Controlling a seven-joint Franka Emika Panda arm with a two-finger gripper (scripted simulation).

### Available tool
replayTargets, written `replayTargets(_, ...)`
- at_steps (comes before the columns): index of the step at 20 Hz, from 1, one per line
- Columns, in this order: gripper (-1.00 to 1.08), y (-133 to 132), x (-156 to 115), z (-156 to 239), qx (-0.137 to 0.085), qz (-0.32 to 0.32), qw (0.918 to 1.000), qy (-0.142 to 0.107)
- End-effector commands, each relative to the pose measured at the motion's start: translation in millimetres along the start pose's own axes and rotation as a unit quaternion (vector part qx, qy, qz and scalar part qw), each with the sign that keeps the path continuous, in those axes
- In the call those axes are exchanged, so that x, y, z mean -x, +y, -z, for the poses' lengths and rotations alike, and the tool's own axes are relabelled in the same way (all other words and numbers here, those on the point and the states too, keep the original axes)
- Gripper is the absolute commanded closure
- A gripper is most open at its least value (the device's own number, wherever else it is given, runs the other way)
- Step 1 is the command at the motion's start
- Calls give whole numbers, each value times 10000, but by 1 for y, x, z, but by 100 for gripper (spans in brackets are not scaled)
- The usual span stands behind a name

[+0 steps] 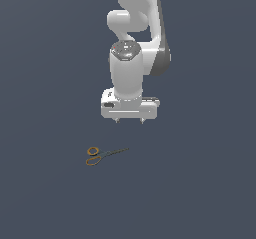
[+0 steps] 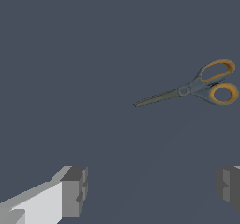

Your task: Pick up the object and move it to a goal position.

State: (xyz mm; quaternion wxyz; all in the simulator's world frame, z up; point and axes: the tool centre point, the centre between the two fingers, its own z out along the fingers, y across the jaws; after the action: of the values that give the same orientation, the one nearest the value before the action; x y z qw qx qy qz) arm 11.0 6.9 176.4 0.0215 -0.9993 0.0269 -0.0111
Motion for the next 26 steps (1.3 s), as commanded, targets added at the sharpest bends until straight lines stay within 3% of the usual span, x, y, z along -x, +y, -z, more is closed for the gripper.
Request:
replayTargets(1,-92,0,0,0,0,0,10000,0)
replayTargets(15,-92,3,-9,16,119,35,9998,165)
replayTargets(26,-92,13,-19,4,84,-751,9971,132)
